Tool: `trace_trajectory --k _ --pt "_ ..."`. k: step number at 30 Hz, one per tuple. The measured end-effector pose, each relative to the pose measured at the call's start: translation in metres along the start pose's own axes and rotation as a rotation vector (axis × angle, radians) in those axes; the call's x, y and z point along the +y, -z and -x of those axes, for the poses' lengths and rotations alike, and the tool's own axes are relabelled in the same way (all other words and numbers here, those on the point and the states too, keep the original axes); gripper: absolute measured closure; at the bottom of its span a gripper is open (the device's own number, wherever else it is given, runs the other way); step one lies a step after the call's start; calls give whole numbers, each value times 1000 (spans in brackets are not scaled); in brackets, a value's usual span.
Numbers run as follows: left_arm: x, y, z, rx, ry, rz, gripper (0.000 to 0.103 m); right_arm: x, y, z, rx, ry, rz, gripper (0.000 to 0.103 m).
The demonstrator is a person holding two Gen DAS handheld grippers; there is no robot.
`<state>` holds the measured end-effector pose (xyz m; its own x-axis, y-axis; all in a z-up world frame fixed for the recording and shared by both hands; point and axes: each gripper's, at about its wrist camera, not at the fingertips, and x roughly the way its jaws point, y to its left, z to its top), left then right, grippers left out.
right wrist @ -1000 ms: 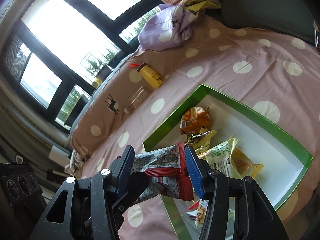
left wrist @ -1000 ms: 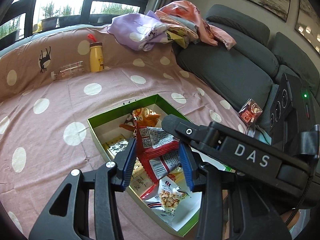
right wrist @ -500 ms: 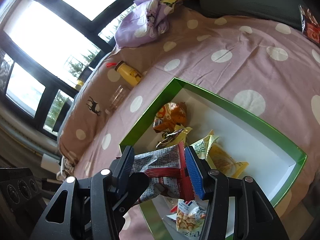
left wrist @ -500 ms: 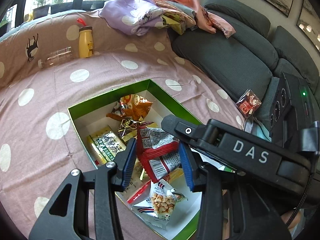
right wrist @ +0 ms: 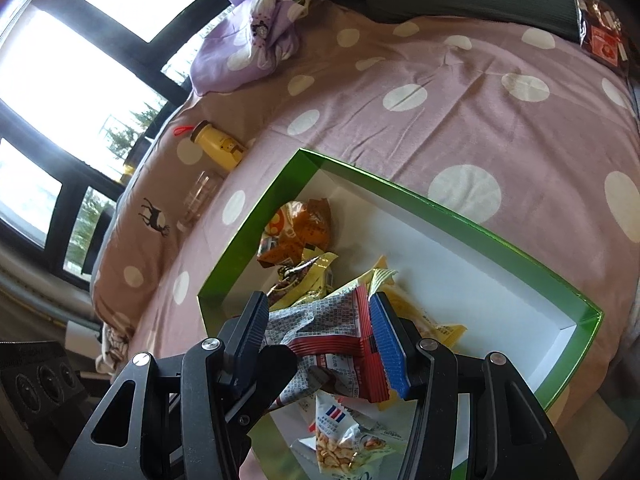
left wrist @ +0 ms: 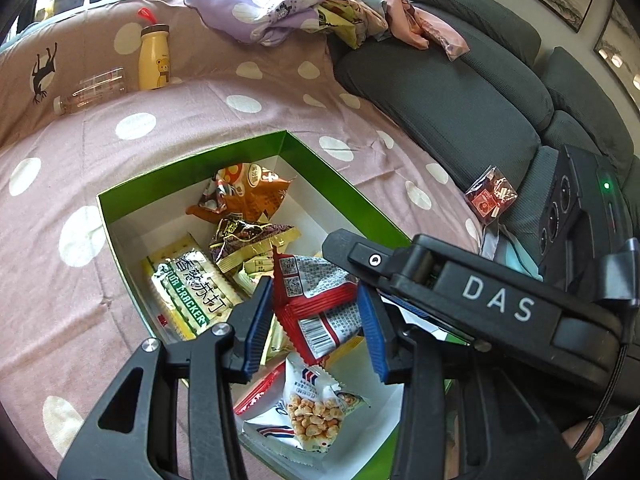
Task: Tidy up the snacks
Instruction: 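Lower the wrapper onto the snacks and open the right gripper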
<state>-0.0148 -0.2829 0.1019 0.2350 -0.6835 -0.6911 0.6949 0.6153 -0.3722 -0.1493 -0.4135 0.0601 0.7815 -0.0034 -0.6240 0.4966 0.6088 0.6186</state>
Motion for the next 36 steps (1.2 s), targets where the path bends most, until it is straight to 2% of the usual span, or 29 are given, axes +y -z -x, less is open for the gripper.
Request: trace_trajectory --k 36 --pt "10 5 -22 60 14 48 61 -9 -2 -23 54 95 -6 48"
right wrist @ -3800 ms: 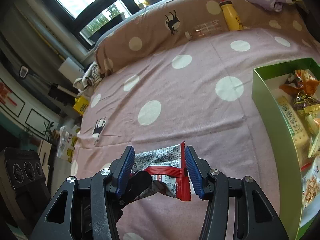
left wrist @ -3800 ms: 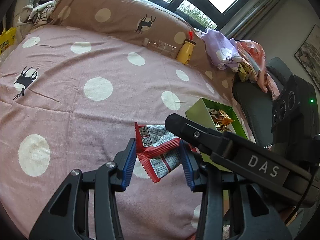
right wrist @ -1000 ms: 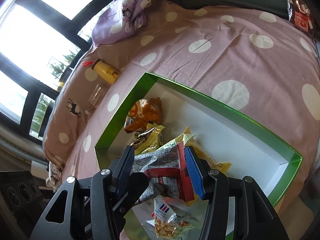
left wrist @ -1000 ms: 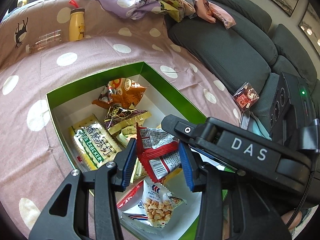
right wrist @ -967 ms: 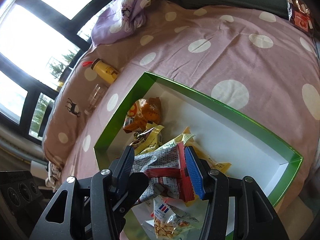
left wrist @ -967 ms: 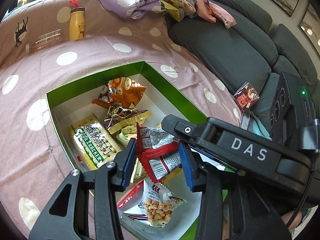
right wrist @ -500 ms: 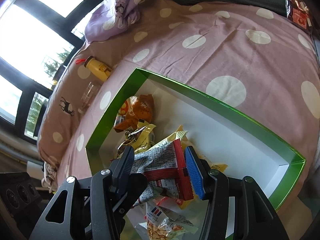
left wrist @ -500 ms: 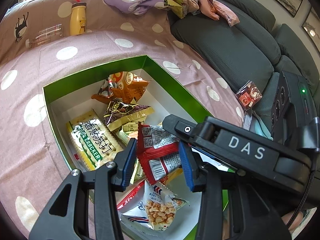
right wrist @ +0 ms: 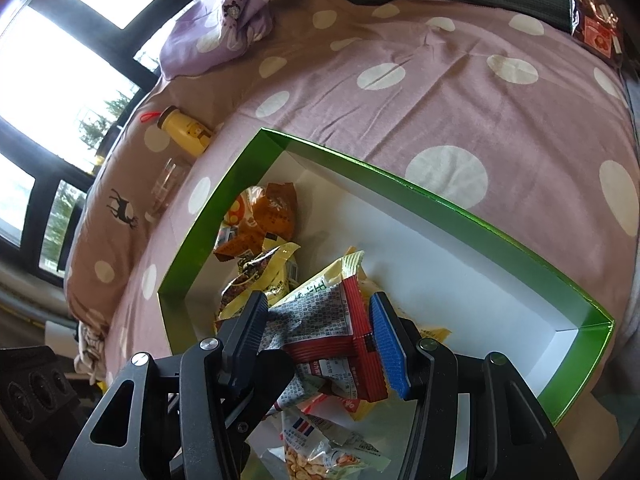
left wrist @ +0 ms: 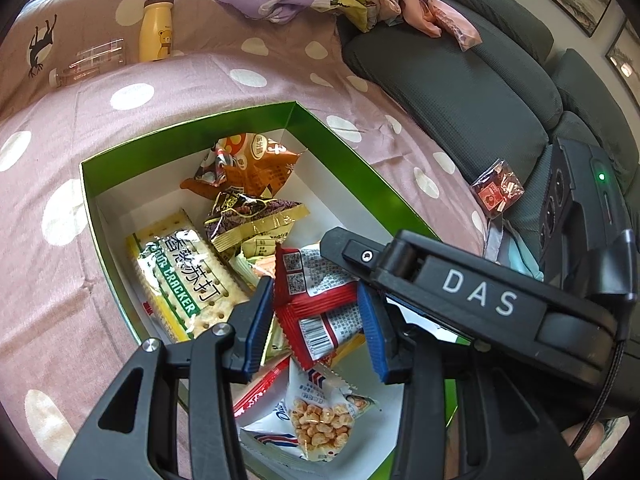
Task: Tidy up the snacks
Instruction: 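Lower the wrapper onto the snacks and open the right gripper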
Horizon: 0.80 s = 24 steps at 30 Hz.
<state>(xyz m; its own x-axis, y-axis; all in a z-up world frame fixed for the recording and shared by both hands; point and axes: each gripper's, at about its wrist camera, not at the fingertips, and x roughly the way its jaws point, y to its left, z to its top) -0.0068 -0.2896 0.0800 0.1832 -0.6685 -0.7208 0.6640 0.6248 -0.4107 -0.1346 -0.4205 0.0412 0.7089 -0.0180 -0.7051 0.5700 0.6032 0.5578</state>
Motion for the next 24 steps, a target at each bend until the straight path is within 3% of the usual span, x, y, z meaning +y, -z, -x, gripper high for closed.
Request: trace_trajectory --k 24 --pt "-1 1 -6 1 -16 -5 56 -3 -1 -2 -3 38 -18 47"
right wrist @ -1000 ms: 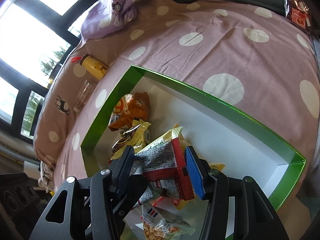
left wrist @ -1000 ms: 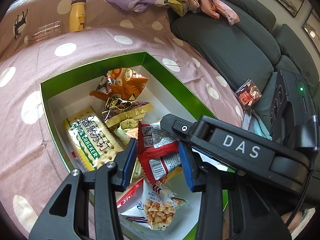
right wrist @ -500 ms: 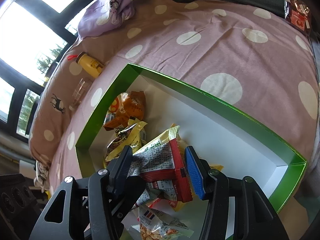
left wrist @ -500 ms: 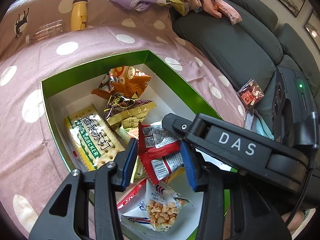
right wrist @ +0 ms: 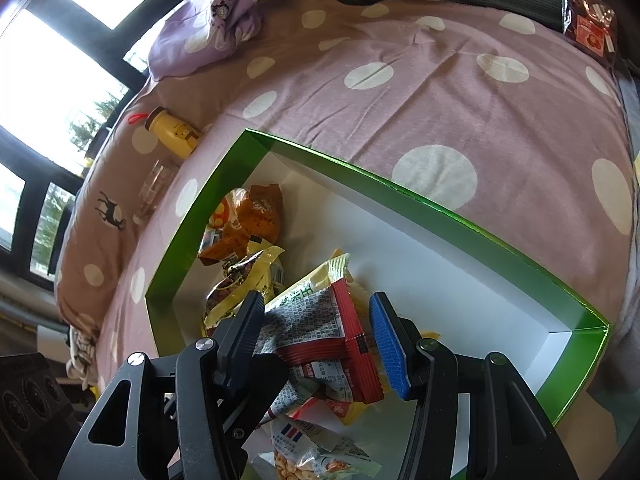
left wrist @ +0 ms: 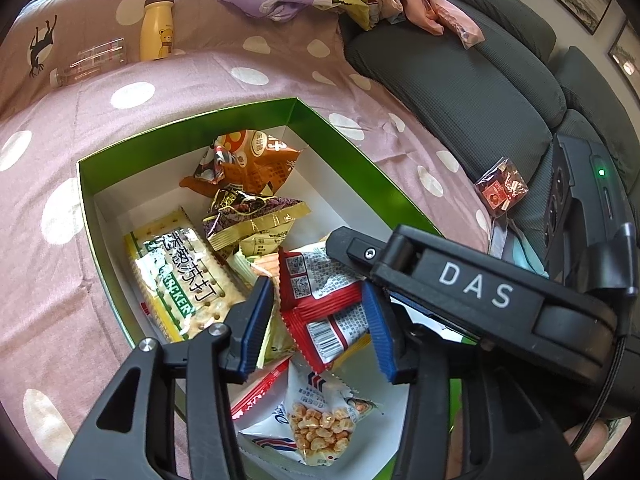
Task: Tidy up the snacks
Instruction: 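Lower the wrapper onto the snacks and open the right gripper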
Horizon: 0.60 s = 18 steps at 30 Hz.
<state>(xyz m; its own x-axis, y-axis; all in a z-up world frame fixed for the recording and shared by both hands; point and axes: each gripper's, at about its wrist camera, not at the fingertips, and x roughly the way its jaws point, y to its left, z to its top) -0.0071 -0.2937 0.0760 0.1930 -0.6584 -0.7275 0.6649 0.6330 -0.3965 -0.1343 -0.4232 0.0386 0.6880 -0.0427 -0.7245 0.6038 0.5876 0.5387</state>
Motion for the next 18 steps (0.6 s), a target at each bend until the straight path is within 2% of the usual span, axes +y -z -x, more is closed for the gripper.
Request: trace_trajectory --k 9,12,18 --pt "-2 -1 1 12 -10 0 55 1 1 2 -5 11 -1 47" --pt "-3 -1 6 -8 -73 -12 41 1 1 4 -11 14 2 47" --pt "-4 2 17 -37 -115 -41 33 6 2 9 -22 13 17 45"
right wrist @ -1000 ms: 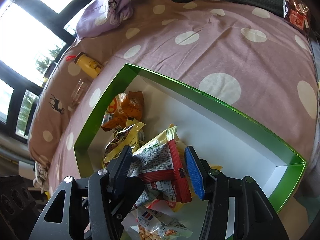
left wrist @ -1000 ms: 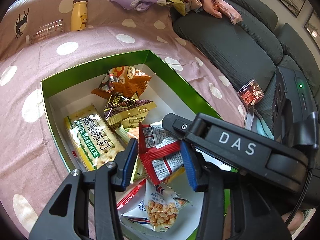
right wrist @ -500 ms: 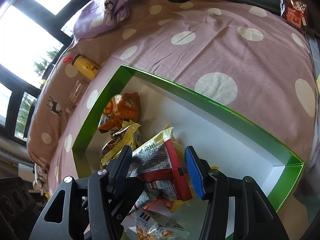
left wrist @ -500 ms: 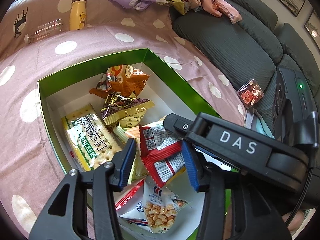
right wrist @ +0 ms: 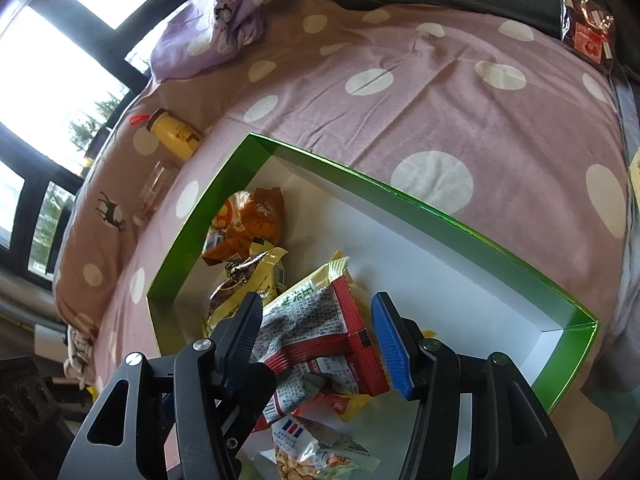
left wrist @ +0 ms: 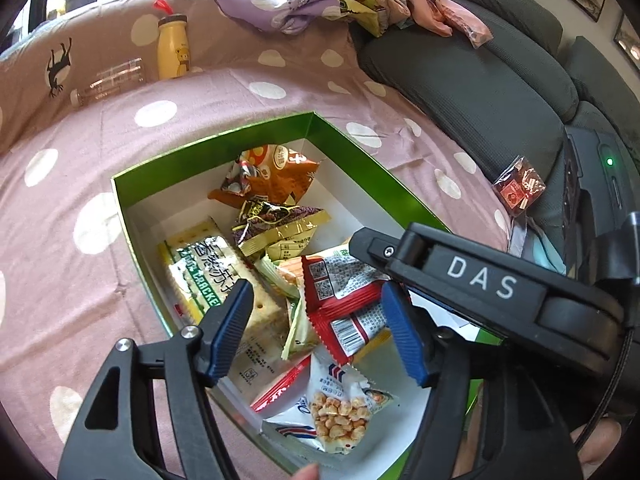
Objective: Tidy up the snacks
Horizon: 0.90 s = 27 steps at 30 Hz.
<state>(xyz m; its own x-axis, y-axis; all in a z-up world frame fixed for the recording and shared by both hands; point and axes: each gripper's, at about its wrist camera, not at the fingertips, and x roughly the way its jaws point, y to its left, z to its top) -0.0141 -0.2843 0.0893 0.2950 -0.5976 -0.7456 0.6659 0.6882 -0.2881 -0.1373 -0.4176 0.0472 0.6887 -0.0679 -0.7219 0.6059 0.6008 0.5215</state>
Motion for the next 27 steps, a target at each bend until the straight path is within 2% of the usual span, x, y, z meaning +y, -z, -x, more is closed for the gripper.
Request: trace_trajectory --k 2,4,7,10,13,15,21,24,27 --pt "-1 0 5 -18 -43 -10 24 1 1 4 -12 5 -1 45" --pt "-2 -1 9 -35 -74 -22 20 2 1 8 -29 19 0 44" --pt "-1 0 18 -62 -72 -29 15 3 2 14 -55 40 2 41" --pt "1 0 28 -83 -103 -41 0 5 2 20 -74 45 4 39" --pt "3 1 42 -112 -121 -50 1 10 5 26 -98 56 13 34" --pt "8 4 53 -128 -123 -41 1 16 7 31 -112 61 31 27" --pt "22 22 80 -170 -170 -48 1 32 16 48 -159 58 74 23" --pt "26 23 87 -184 -146 -10 1 41 21 56 -184 66 97 23" --pt "22 26 93 -191 -138 -27 1 52 28 63 -200 56 141 18"
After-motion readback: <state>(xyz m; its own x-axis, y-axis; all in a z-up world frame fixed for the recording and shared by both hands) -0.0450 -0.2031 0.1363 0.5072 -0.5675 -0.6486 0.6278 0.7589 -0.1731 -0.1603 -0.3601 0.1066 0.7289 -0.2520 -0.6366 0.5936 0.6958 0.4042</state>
